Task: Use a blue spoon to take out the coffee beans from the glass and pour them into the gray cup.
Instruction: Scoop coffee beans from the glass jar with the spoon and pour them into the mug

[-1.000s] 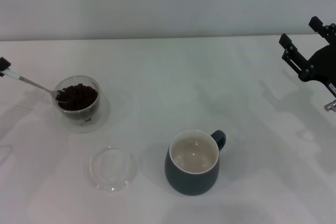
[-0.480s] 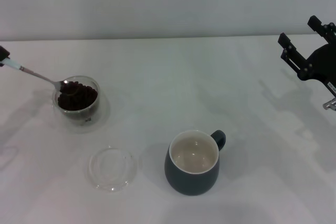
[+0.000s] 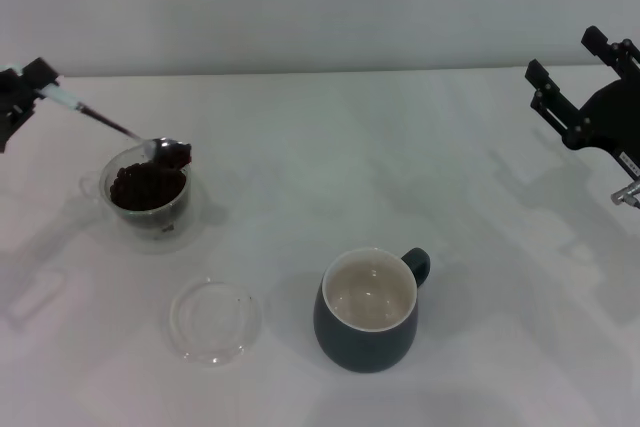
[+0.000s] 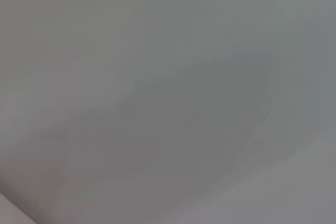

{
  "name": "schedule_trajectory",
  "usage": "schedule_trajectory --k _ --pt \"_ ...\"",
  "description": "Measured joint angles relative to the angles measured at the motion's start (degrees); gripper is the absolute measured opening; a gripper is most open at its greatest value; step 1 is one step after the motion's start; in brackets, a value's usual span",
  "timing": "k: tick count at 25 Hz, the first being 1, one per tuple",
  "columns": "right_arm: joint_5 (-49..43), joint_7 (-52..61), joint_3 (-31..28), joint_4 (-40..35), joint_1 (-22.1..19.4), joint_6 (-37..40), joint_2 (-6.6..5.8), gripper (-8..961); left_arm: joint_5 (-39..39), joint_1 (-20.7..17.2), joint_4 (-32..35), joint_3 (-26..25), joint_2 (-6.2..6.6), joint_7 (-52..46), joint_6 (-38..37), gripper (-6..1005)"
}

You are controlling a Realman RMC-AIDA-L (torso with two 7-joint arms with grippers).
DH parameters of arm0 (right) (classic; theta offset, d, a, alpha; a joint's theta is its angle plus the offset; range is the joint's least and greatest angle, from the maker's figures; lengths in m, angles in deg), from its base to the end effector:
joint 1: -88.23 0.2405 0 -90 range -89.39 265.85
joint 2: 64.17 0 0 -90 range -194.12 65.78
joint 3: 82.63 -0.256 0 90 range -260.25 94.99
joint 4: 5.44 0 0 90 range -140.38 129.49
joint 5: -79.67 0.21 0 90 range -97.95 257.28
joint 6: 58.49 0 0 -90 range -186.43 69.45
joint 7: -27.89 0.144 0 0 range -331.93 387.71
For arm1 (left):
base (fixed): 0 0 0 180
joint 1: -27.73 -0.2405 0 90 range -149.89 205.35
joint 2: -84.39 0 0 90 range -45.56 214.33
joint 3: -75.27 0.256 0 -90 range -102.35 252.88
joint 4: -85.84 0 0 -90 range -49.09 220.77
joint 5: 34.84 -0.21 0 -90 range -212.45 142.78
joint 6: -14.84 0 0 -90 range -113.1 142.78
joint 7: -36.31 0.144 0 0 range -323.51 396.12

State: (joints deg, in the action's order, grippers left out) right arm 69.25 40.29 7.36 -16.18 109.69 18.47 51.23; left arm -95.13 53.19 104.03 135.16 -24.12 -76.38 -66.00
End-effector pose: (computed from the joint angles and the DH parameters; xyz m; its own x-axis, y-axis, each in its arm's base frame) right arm 0.3177 0.3191 0.0166 0.7845 0.2292 -0.5762 -0.4790 -0.3662 -0.7978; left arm -0.3007 0.3456 0.0611 -0.1463 0.6015 0.7853 0.8439 -0.3383 0.4164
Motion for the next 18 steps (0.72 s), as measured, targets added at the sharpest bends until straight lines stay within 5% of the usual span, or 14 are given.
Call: schedule_trajectory --k 18 --pt "0.3 0.0 -0.1 -0.4 -0.4 0.5 0.0 738 -8.7 9.6 -0.6 0.4 -2.52 -7.7 -0.2 129"
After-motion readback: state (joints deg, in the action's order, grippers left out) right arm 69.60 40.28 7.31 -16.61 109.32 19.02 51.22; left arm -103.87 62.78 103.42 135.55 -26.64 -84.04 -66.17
